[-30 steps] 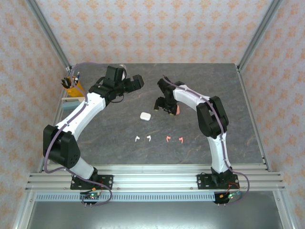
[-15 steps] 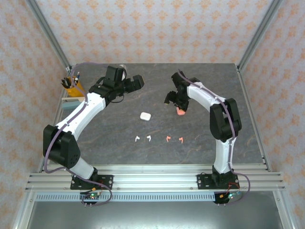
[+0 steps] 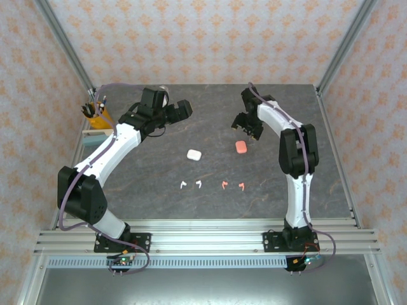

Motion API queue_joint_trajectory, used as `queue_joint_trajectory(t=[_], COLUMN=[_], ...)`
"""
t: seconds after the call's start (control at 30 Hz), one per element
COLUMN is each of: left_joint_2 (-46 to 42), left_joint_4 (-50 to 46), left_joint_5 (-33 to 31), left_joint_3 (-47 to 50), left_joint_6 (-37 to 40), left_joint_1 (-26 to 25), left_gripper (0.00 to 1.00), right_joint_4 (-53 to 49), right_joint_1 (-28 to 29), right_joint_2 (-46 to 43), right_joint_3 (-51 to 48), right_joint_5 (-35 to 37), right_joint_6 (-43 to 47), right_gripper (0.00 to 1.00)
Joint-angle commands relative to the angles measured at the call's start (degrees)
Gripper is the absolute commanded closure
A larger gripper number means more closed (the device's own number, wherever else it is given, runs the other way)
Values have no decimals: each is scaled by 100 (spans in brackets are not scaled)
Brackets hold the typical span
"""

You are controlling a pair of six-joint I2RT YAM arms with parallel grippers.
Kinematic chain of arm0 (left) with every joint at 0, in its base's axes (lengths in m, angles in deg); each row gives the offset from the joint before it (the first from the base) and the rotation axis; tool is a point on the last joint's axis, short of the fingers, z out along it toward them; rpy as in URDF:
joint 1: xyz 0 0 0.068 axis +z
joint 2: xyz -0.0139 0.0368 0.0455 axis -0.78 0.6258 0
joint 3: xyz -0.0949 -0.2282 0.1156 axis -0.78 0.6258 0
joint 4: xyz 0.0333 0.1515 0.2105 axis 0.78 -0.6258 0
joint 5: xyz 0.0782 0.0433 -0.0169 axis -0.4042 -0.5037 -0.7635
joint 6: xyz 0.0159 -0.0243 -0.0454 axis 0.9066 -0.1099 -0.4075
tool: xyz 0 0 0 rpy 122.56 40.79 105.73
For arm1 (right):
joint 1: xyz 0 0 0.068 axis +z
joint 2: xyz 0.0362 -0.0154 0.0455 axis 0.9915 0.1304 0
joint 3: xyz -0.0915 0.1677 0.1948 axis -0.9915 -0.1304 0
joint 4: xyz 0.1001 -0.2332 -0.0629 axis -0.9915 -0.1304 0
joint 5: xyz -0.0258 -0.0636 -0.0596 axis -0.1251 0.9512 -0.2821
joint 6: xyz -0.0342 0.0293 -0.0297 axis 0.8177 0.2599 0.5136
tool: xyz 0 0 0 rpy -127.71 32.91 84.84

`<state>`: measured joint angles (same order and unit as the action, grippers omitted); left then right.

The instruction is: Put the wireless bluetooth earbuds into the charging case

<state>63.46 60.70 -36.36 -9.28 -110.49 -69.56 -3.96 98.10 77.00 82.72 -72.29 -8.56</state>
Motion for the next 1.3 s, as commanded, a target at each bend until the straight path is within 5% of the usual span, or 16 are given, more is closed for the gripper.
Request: queue_joint_trajectory(t=[0.0, 0.77, 1.0, 1.27], left_joint_2=[-163, -189, -171, -164], left_joint_4=[-79, 44, 40, 40], left_joint_5=[-55, -37, -20, 2], left_joint_3=[-36, 122, 140, 175], left_joint_6=[133, 72, 102, 125], left_joint_1=[46, 46, 46, 46], left_gripper=[0, 0, 0, 0], right_joint_4=[-336, -250, -220, -693], right_joint_1=[22, 928, 933, 902], right_joint_2=[242, 383, -203, -350], right_joint_3=[247, 525, 533, 336], right_joint_5=[185, -526, 293, 1164], right_joint_6=[87, 6, 138, 1884], right_gripper=[22, 23, 20, 14])
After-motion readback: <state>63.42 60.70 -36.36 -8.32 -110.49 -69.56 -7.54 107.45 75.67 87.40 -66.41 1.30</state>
